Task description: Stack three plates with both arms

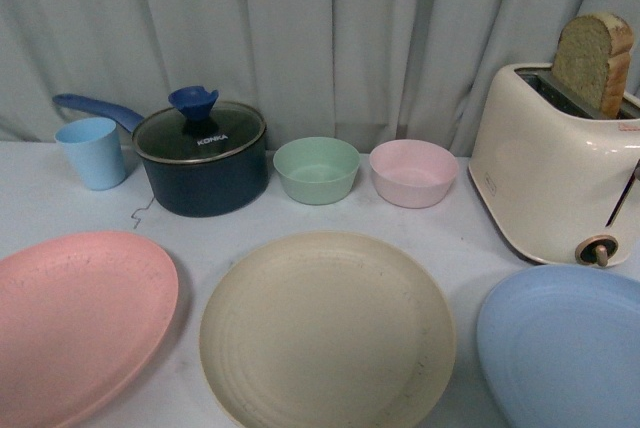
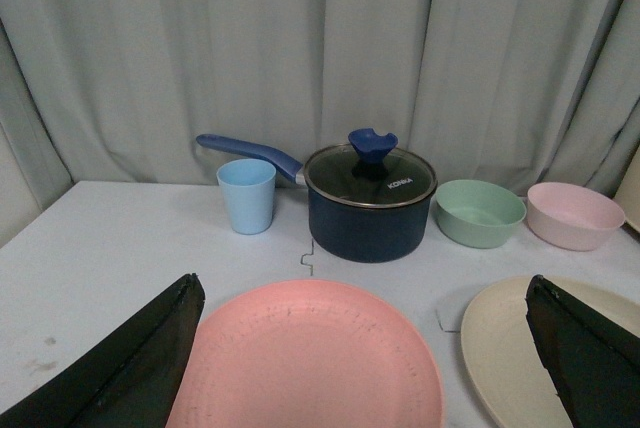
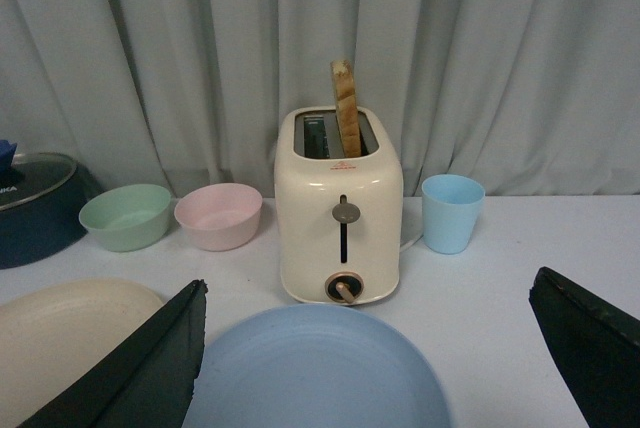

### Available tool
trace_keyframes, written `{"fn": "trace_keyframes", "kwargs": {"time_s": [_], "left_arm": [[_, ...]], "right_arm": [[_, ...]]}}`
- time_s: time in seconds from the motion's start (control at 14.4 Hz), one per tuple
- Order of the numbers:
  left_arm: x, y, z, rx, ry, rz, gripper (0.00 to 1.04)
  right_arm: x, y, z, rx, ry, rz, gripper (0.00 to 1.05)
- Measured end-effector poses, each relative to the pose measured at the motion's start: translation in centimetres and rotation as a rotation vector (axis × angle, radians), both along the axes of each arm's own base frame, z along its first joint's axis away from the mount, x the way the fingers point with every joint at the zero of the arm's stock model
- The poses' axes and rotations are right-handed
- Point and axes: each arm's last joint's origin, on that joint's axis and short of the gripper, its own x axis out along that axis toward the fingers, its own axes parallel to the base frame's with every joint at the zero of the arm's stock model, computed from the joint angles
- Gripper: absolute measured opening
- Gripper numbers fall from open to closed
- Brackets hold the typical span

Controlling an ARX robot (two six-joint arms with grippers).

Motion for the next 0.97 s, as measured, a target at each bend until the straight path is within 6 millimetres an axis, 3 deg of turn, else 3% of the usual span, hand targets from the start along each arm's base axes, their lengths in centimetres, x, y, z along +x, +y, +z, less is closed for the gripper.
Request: {"fn": "trace_keyframes", "kwargs": {"time_s": [0.97], "left_arm": [[0.00,0.00,0.00,0.000,0.000,0.000,0.98]], "right_arm": [[0.00,0.00,0.00,0.000,0.000,0.000,0.98]]}}
